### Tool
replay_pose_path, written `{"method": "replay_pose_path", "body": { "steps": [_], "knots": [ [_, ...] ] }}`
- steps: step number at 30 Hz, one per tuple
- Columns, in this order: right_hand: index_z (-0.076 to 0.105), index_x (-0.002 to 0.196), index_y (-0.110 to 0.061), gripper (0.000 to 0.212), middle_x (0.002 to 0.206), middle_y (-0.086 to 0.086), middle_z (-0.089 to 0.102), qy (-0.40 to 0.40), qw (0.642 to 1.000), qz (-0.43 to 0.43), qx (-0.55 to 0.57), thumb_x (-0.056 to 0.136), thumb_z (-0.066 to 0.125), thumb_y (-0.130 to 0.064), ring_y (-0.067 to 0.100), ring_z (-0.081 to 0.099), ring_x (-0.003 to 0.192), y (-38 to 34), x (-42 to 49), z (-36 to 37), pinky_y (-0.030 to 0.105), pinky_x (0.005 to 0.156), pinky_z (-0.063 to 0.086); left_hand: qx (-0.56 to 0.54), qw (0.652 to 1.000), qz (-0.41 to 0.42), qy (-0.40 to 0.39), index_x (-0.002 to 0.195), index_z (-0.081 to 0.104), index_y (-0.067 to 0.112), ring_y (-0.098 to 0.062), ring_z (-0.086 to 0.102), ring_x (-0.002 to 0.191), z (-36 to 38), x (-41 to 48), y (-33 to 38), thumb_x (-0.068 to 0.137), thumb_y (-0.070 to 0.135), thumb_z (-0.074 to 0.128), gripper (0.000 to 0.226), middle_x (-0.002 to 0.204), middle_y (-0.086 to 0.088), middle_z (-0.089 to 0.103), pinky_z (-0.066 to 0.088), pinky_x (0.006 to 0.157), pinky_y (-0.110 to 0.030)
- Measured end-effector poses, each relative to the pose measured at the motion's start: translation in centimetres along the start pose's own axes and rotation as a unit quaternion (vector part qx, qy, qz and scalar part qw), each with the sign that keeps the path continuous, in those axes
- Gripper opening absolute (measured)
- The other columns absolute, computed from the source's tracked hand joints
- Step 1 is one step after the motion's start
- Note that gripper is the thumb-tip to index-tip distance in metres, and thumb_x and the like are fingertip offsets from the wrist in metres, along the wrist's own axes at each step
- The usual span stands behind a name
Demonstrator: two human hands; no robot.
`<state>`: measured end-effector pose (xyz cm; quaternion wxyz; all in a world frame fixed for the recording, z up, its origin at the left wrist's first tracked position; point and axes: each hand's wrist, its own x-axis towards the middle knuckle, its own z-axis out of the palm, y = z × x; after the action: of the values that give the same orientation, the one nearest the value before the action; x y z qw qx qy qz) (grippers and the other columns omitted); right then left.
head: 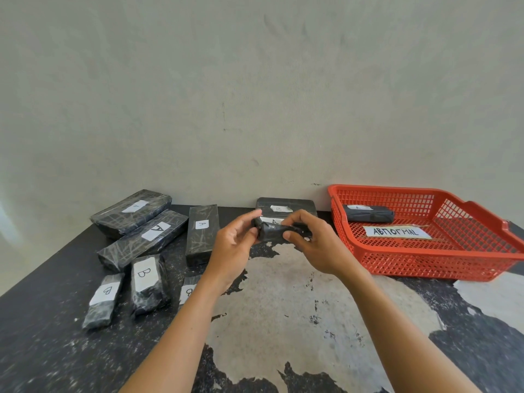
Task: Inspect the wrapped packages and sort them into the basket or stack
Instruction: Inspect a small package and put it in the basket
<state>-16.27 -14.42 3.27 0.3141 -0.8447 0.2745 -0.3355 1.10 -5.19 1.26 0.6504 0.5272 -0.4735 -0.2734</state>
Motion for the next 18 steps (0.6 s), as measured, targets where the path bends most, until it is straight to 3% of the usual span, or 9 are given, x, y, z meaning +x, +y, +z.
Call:
{"method": "replay_pose_path", "body": {
  "steps": [3, 6, 9, 12, 14, 18],
  "knots": [
    [0.060, 0.102, -0.034, 0.017, 0.100, -0.016, 0.059, 0.028, 0.999, 0.003, -0.025, 0.093, 0.063, -0.020, 0.010, 0.058, 0.094, 0.5, 0.0, 0.4, 0.041, 0.081, 0.055, 0.034, 0.999, 0.003, 0.027, 0.102, 0.072, 0.023, -0.011, 0.071, 0.094, 0.1, -0.1, 0.0, 0.091, -0.001, 0.064, 0.028, 0.098, 0.002, 0.075, 0.055, 0.085, -0.023],
    [0.063, 0.110, -0.026, 0.026, 0.110, -0.013, 0.054, 0.054, 0.997, -0.009, -0.048, 0.094, 0.059, -0.006, 0.008, 0.058, 0.096, 0.2, 0.0, 1.3, 0.024, 0.078, 0.052, 0.086, 0.994, 0.019, 0.057, 0.090, 0.071, 0.021, -0.007, 0.070, 0.080, 0.7, -0.2, 0.2, 0.087, -0.004, 0.067, 0.026, 0.087, 0.004, 0.074, 0.055, 0.074, -0.019],
    [0.061, 0.118, -0.021, 0.030, 0.118, -0.008, 0.054, 0.018, 1.000, -0.012, -0.018, 0.094, 0.056, -0.003, 0.005, 0.062, 0.099, -0.5, 0.0, 1.8, 0.010, 0.079, 0.048, 0.107, 0.989, 0.035, 0.092, 0.096, 0.070, 0.017, -0.007, 0.070, 0.077, 1.0, -0.2, 0.3, 0.087, -0.003, 0.067, 0.023, 0.084, 0.000, 0.073, 0.055, 0.069, -0.016],
    [0.057, 0.126, -0.023, 0.037, 0.128, -0.009, 0.052, -0.016, 1.000, -0.005, 0.012, 0.091, 0.067, -0.017, 0.005, 0.056, 0.113, -0.9, 0.0, 1.9, 0.011, 0.091, 0.048, 0.114, 0.986, 0.053, 0.113, 0.099, 0.070, 0.017, -0.004, 0.069, 0.077, 0.9, -0.2, 0.5, 0.087, -0.001, 0.069, 0.022, 0.084, 0.002, 0.072, 0.054, 0.068, -0.015],
    [0.059, 0.123, -0.021, 0.034, 0.125, -0.008, 0.053, 0.001, 1.000, -0.008, 0.012, 0.090, 0.069, -0.021, 0.006, 0.056, 0.114, -0.9, 0.0, 2.1, 0.009, 0.089, 0.048, 0.107, 0.987, 0.059, 0.105, 0.099, 0.071, 0.017, -0.004, 0.069, 0.079, 1.0, -0.4, 0.7, 0.086, 0.001, 0.070, 0.021, 0.086, 0.003, 0.072, 0.055, 0.071, -0.017],
    [0.061, 0.110, -0.017, 0.019, 0.119, -0.005, 0.057, 0.057, 0.998, -0.014, 0.012, 0.093, 0.063, -0.008, 0.013, 0.059, 0.113, -0.6, 0.1, 2.2, 0.012, 0.087, 0.050, 0.069, 0.996, 0.041, 0.047, 0.109, 0.068, 0.020, -0.006, 0.069, 0.095, 1.4, -0.5, 0.9, 0.090, 0.005, 0.067, 0.024, 0.102, 0.004, 0.072, 0.055, 0.083, -0.019]
  ]
}}
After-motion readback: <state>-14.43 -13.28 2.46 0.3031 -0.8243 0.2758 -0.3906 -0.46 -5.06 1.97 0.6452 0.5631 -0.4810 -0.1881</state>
